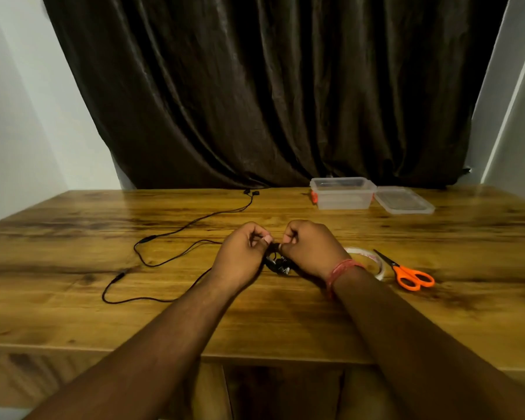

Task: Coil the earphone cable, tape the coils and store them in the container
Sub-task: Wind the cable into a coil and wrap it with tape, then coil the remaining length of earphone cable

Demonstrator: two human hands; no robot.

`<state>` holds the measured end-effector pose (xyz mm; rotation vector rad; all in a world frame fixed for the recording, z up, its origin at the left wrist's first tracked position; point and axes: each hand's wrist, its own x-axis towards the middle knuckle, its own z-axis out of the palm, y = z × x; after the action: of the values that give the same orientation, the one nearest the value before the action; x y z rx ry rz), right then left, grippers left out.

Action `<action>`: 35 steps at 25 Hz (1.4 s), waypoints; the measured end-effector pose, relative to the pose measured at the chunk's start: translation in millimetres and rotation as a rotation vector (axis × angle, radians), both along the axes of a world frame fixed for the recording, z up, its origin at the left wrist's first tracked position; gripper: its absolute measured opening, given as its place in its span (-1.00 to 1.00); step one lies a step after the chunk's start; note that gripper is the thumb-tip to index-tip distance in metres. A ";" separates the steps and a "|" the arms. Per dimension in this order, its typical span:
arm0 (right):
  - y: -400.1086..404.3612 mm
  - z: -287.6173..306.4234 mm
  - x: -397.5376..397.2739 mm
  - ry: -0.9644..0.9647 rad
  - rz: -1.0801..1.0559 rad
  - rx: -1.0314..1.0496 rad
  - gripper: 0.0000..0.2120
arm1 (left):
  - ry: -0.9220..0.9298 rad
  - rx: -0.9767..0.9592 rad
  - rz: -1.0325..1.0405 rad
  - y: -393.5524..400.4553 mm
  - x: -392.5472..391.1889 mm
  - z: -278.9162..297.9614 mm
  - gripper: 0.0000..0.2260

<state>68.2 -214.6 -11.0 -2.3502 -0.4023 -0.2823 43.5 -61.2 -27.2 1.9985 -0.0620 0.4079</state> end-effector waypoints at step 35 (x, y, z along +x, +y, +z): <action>61.6 -6.9 -64.3 -0.722 0.515 -0.564 -0.78 | -0.200 0.799 0.310 113.3 -118.8 -4.4 -0.76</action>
<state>3.9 -153.0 -18.0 -2.4826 -1.5730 -0.8524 -75.3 52.0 -31.7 2.7573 -0.0422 0.8851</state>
